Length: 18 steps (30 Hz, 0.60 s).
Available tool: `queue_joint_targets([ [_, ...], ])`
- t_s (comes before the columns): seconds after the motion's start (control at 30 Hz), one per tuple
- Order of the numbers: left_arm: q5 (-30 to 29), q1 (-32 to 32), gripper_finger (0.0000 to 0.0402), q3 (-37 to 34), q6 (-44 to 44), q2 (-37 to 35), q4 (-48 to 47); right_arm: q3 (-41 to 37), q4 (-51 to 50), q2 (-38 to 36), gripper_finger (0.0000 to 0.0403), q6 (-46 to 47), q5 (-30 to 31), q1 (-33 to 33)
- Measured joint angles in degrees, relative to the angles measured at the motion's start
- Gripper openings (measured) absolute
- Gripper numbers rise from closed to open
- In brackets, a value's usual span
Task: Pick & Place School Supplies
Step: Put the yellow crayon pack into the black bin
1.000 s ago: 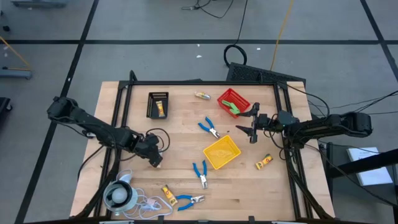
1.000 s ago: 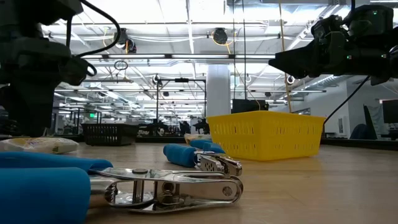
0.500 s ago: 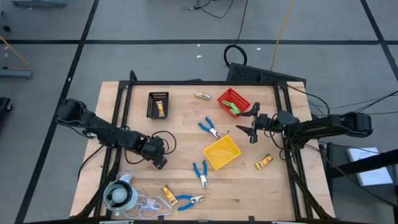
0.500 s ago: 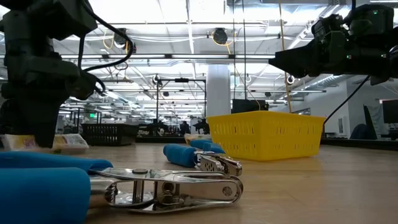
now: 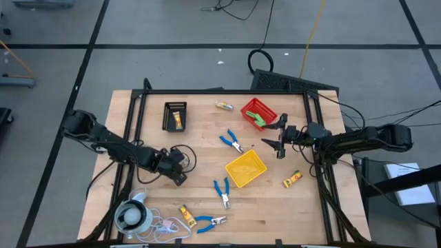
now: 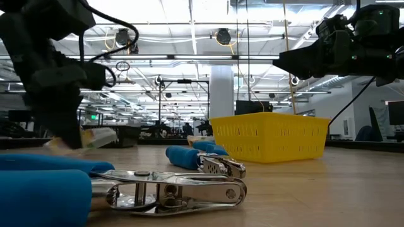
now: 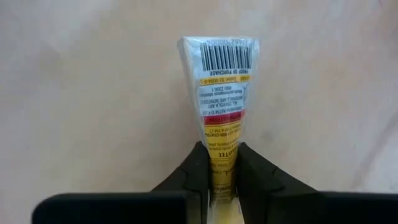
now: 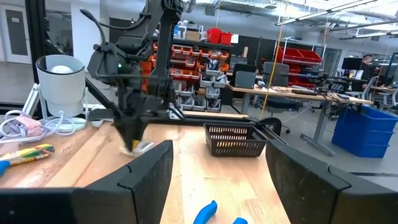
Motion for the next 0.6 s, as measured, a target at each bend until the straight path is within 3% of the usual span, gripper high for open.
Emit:
queue_joint_targets([
  [0.4,-33.6,-1.7,0.0047,-0.2,13.0,-10.8,2.0,0.0,-0.2,0.0,0.0247,0.4,-0.1,0.0],
  [0.5,-37.2,0.2,0.0046,-2.5,19.1,-14.4,7.5,0.0,-0.1,0.0,0.0247,0.5,-0.1,0.0],
  [0.6,-35.7,3.3,0.0035,-7.2,29.4,-18.2,19.5,0.0,0.3,0.0,0.0247,0.5,-0.1,0.0],
])
